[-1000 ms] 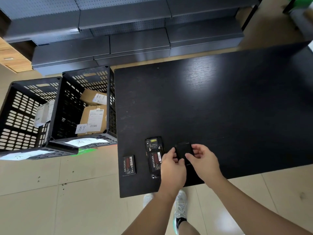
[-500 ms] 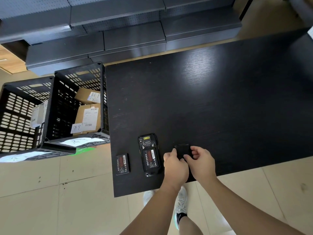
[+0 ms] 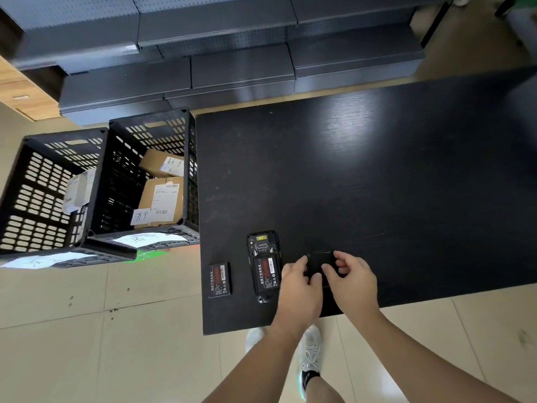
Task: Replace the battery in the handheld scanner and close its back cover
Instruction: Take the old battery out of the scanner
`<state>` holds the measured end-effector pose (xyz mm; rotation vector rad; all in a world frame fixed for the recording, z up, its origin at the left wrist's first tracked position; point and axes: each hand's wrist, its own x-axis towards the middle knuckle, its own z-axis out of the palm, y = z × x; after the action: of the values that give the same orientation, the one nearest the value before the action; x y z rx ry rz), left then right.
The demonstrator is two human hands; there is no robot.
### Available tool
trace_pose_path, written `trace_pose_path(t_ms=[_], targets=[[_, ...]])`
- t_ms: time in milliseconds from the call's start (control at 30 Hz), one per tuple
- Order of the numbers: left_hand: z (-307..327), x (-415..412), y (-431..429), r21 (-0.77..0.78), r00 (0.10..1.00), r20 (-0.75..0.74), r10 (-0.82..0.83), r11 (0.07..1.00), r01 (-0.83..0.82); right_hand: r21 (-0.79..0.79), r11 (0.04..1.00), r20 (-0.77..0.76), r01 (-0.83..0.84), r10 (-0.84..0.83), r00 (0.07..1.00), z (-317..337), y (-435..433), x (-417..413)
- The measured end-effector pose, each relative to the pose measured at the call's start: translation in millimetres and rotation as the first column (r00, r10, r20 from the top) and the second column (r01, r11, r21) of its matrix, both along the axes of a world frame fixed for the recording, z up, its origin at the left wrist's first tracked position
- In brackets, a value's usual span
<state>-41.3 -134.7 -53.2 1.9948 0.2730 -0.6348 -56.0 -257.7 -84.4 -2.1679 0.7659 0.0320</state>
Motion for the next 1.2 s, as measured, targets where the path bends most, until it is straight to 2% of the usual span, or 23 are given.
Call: trace_pose_path(t_ms=[100, 167, 233, 333, 600, 733, 867, 1033, 1200], targets=[[5.2, -1.2, 46.9, 0.112, 0.975, 0.22, 0.024, 0.992, -0.05, 0.037, 0.985, 0.076, -0.167, 0.164, 0.984, 8.6, 18.9, 1.1], [1.4, -2.5, 78.3, 0.204, 0.953, 0.302, 0.008, 0.976, -0.073, 0.062, 0.939, 0.092, -0.338, 0.332, 0.939, 9.3, 36.4, 1.2], [-3.3, -4.7, 99.1, 0.263, 0.951, 0.304, -0.053, 0.964, -0.03, 0.026, 0.867, 0.06, -0.497, 0.495, 0.867, 6.0, 49.5, 2.2], [-11.8, -7.8, 110.9, 0.306, 0.945, 0.271, -0.183, 0.947, 0.096, -0.02, 0.784, -0.035, -0.62, 0.619, 0.785, 0.4, 54.0, 6.3], [-22.8, -0.6, 117.7, 0.31, 0.932, 0.26, -0.253, 0.936, 0.168, -0.006, 0.764, -0.062, -0.645, 0.644, 0.763, -2.2, 49.6, 12.7], [-28.5, 6.2, 124.3, 0.374, 0.898, 0.237, -0.372, 0.888, 0.269, -0.034, 0.731, -0.071, -0.681, 0.678, 0.731, -2.6, 49.4, 19.2], [-31.7, 10.2, 127.9, 0.472, 0.834, 0.239, -0.498, 0.81, 0.349, -0.099, 0.669, -0.129, -0.736, 0.725, 0.677, -0.3, 48.3, 26.3], [-32.5, 9.9, 130.1, 0.568, 0.748, 0.234, -0.621, 0.712, 0.413, -0.184, 0.534, -0.207, -0.825, 0.8, 0.564, 5.6, 49.6, 29.4], [-29.4, 8.6, 133.7, 0.718, 0.574, 0.268, -0.774, 0.557, 0.416, -0.345, 0.426, -0.233, -0.836, 0.824, 0.516, 8.5, 51.9, 25.7]])
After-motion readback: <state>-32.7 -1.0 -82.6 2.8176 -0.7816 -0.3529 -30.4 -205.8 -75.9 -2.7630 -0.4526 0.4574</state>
